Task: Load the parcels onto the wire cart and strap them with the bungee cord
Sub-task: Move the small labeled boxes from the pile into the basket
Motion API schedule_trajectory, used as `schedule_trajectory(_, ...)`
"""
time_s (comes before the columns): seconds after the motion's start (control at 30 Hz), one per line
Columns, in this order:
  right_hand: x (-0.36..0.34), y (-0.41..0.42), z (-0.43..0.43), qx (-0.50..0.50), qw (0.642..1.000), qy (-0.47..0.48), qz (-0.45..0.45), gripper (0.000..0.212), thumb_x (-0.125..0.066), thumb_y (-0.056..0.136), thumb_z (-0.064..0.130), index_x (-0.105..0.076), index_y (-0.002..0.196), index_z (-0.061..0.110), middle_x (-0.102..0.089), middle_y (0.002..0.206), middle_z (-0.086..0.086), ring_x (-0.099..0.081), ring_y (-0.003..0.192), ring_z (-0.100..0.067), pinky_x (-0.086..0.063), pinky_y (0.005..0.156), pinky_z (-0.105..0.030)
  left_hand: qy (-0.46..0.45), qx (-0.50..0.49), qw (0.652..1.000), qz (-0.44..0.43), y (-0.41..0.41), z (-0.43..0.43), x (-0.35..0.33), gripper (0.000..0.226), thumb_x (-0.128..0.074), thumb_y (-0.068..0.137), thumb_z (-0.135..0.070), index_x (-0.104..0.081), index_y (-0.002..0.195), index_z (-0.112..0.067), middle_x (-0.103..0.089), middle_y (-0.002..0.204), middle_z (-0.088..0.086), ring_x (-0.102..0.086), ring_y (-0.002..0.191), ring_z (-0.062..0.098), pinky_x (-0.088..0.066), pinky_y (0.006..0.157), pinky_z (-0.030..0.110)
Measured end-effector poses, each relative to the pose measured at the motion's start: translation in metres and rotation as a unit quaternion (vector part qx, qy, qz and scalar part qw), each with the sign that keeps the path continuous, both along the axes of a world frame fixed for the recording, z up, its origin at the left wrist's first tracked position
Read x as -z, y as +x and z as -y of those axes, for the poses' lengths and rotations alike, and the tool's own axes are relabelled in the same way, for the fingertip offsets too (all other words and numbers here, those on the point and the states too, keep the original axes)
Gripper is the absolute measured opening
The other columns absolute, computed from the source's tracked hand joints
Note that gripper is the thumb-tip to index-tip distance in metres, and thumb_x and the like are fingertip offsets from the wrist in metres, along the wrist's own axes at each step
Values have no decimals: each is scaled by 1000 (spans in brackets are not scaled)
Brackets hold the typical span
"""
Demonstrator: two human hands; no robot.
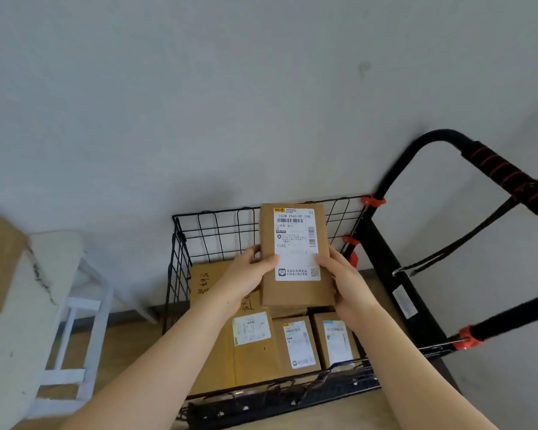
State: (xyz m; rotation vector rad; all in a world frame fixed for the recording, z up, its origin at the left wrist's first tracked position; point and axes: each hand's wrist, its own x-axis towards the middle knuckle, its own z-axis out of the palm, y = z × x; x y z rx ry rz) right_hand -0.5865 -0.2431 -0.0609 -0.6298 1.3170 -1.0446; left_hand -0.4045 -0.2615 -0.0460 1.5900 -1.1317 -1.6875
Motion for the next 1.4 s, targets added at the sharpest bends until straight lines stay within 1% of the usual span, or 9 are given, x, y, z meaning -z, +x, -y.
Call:
schedule_trajectory(0.27,44,-18,62,30,998,41,-37,32,-60,91,22,-56,118,38,-69,109,3,-65,101,-19,-55,71,-33,26,32,998,51,-29,70,48,48,-54,94,-33,-40,139,-28,-55,133,-6,-53,110,13,-43,89,32)
schedule_trajectory(0.43,96,-34,111,24,994,73,-81,24,-58,92,26,-56,110,42,-66,110,3,-62,104,-19,-53,87,-42,25,48,994,99,-50,115,90,42,-43,99,-27,-38,141,-25,-51,137,-4,-49,110,13,-39,83,27)
schedule_trajectory(0.57,155,-43,140,11,989,106,-102,37,-59,92,23,-54,127,33,-65,115,2,-61,107,-20,-51,94,-45,52,63,988,129,-60,141,145,43,-42,100,-25,-34,143,-23,-49,139,-1,-48,123,18,-41,96,30)
schedule_trajectory(0.87,281,-47,171,-91,969,182,-140,33,-54,94,16,-59,125,28,-65,120,4,-59,113,-17,-46,102,-40,184,-52,976,105,-71,139,276,39,-44,98,-11,-41,137,-15,-54,133,4,-53,113,20,-45,95,34)
schedule_trajectory(0.97,300,-47,178,-98,966,195,-141,37,-48,97,16,-54,131,29,-63,121,7,-57,114,-15,-46,102,-35,187,-63,976,95,-77,139,293,42,-46,96,-7,-41,137,-17,-55,130,1,-52,105,15,-43,81,23)
schedule_trajectory(1.07,310,-50,180,-105,963,207,-135,35,-46,97,13,-56,124,33,-65,109,11,-58,106,-12,-48,93,-30,185,-69,976,95,-82,142,303,43,-48,95,-7,-42,135,-23,-58,127,-2,-55,103,13,-45,77,22)
schedule_trajectory(1.13,316,-52,180,-100,962,223,-120,37,-46,97,10,-56,127,29,-65,118,6,-59,109,-13,-48,95,-32,183,-70,976,98,-87,145,305,44,-46,96,-6,-41,135,-26,-58,123,-4,-56,96,9,-47,73,21)
schedule_trajectory(1.23,323,-58,181,-89,959,254,-88,42,-43,98,9,-47,137,23,-61,126,3,-57,113,-15,-48,92,-31,180,-57,975,119,-94,150,306,49,-38,97,-3,-32,142,-23,-53,133,-1,-48,101,10,-41,80,23)
schedule_trajectory(1.4,324,-62,185,-122,955,258,-87,34,-43,98,10,-54,124,29,-63,115,7,-58,108,-14,-48,93,-32,186,-54,971,143,-100,154,303,49,-37,99,-4,-24,145,-14,-42,144,4,-43,114,16,-32,85,23)
